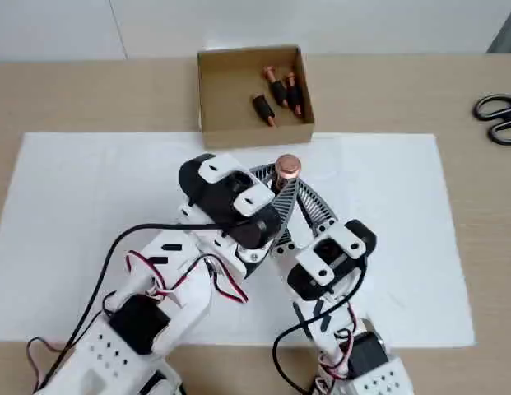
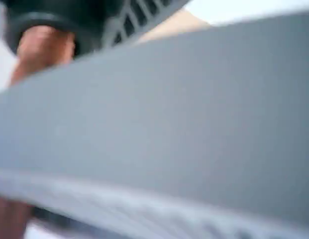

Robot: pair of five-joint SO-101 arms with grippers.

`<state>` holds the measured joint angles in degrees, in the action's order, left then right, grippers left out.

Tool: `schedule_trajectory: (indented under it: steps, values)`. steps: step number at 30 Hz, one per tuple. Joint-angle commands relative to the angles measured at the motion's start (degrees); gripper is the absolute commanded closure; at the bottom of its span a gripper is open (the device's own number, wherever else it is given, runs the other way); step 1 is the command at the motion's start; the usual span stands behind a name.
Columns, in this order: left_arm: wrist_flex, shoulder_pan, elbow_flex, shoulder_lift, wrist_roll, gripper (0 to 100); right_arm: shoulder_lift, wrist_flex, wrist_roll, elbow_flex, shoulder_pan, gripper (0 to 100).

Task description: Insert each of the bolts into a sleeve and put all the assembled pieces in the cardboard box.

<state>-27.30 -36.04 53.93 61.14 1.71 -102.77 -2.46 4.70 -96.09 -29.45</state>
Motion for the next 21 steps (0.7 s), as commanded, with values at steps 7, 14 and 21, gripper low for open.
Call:
schedule_trajectory:
  steps: [7, 14, 21]
  values:
    - [-11.78, 3.25, -5.41, -0.26, 5.10, 87, -1.01, 1.10, -0.09, -0.26, 0.22, 99.5]
    - [-11.60, 3.43, -5.85, -0.18, 9.05, 87, -1.01, 1.10, -0.09, -0.26, 0.31, 99.5]
    - [-14.86, 2.64, -7.16, 3.43, 11.08, 87, -1.01, 1.10, -0.09, -0.26, 0.40, 99.5]
